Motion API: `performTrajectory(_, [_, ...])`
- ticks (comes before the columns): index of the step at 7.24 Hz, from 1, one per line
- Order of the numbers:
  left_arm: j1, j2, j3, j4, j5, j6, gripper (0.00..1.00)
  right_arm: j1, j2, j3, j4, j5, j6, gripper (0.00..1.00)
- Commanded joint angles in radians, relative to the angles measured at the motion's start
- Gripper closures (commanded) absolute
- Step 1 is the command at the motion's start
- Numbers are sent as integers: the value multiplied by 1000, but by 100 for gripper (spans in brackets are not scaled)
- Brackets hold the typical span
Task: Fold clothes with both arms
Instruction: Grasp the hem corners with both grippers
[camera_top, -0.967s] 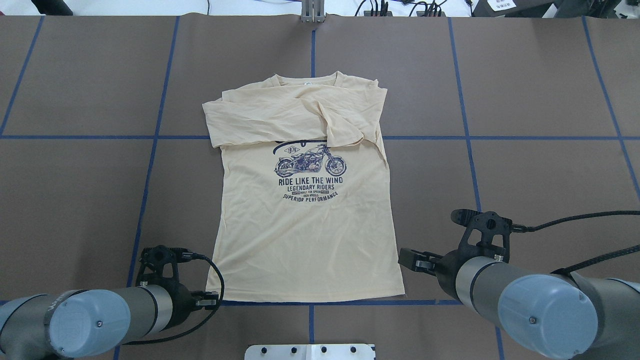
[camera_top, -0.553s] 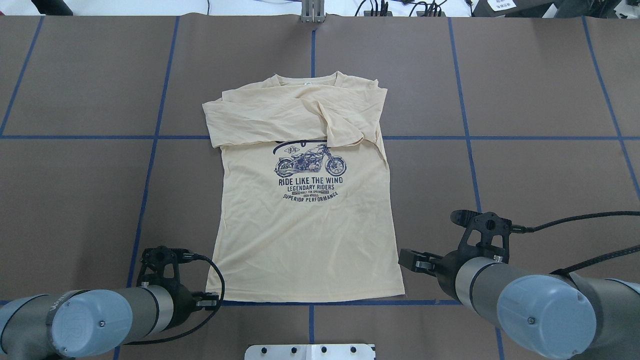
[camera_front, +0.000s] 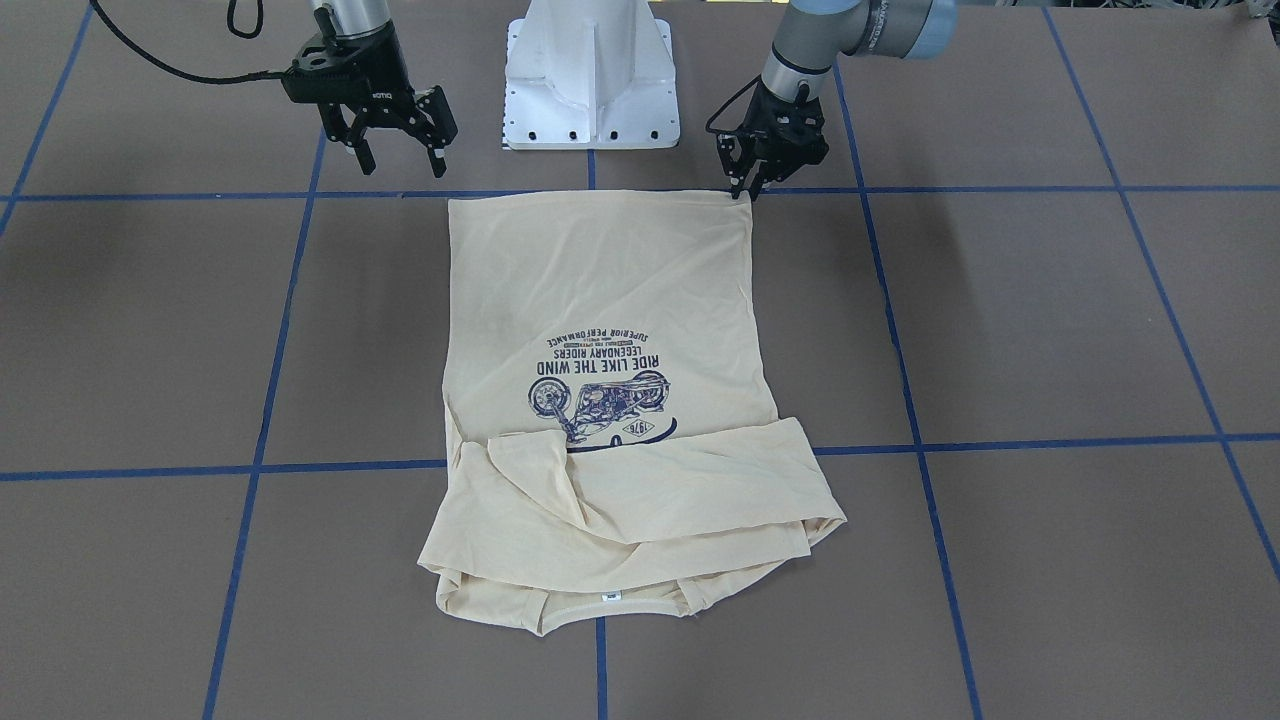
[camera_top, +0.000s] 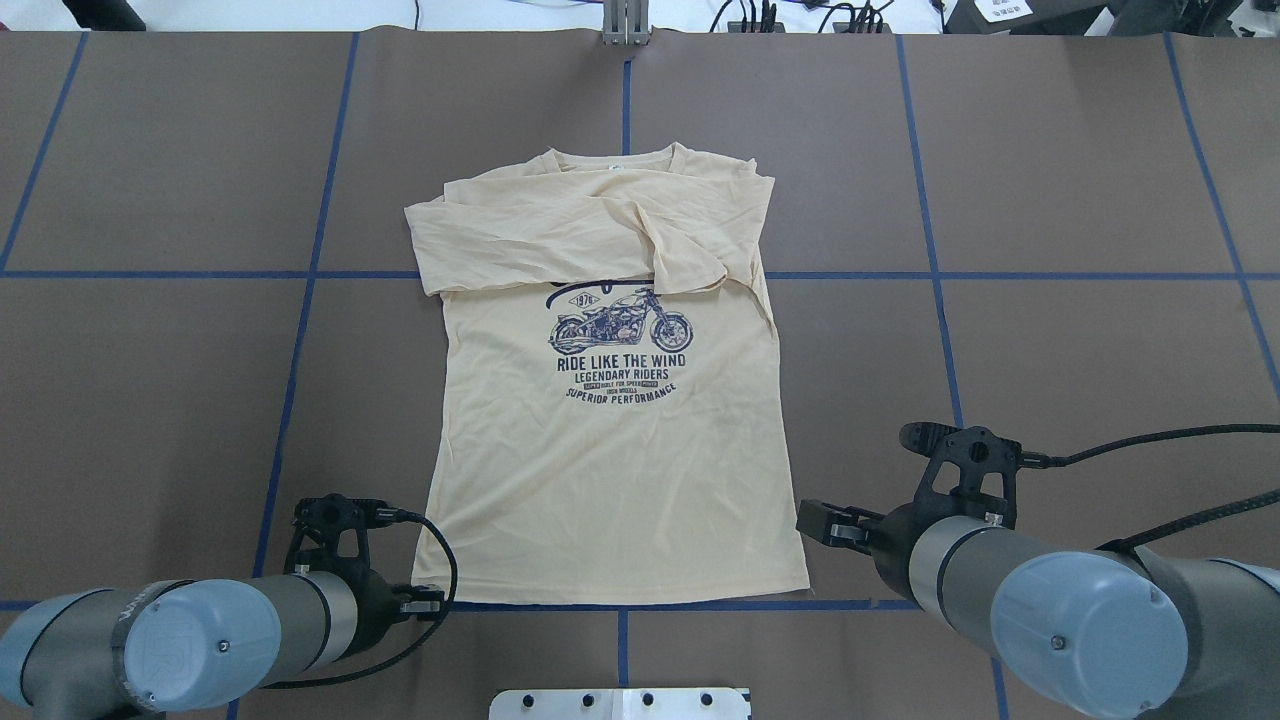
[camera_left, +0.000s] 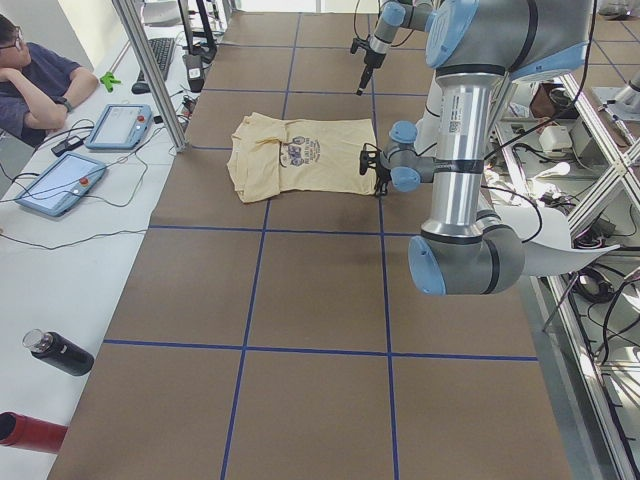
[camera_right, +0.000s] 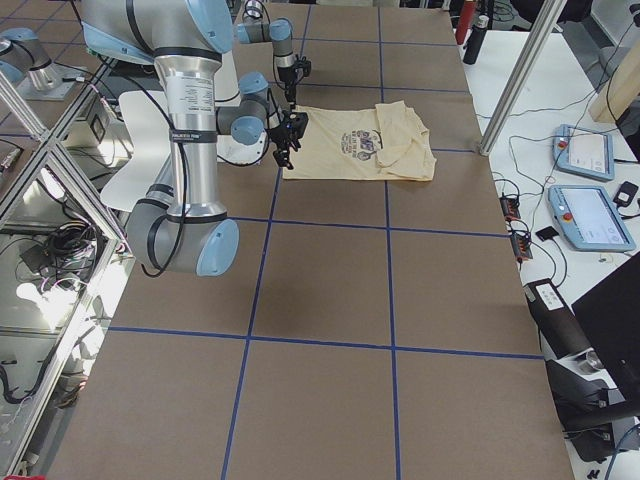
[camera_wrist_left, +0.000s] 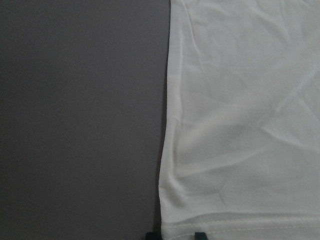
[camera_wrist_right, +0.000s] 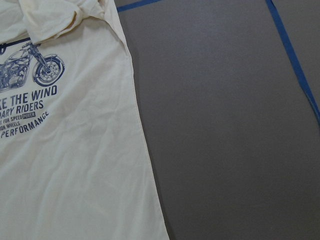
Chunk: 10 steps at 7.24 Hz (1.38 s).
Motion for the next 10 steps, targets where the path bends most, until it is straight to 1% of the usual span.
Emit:
performTrajectory(1, [-3,-1,-3,0,0,-2,100,-2,0,-3,0,-2,0,0])
performTrajectory(2, [-7,1,-11,0,0,0,100,-11,3,-12,0,-8,2,0])
performTrajectory(3, [-9,1,-20,0,0,1,100,-27,33,-51,0,-38,12,1])
performTrajectory(4, [-10,2,-26,0,0,2,100,-54,90,-134,6,-81,59,1])
performTrajectory(5, [-10,2,-28,0,0,2,100,-82,132,-182,8,-109,92,3])
performTrajectory(6, [-9,1,-29,0,0,2,100,-120,132,-214,9,-151,113,10])
performTrajectory(7, [-10,-1,-33,0,0,2,100,-133,132,-230,11,-172,121,29])
performTrajectory(8, [-10,-1,-36,0,0,0,100,-137,127,-230,11,-172,121,42])
performTrajectory(10, [-10,1,-36,0,0,-2,100,-140,112,-233,11,-175,121,46])
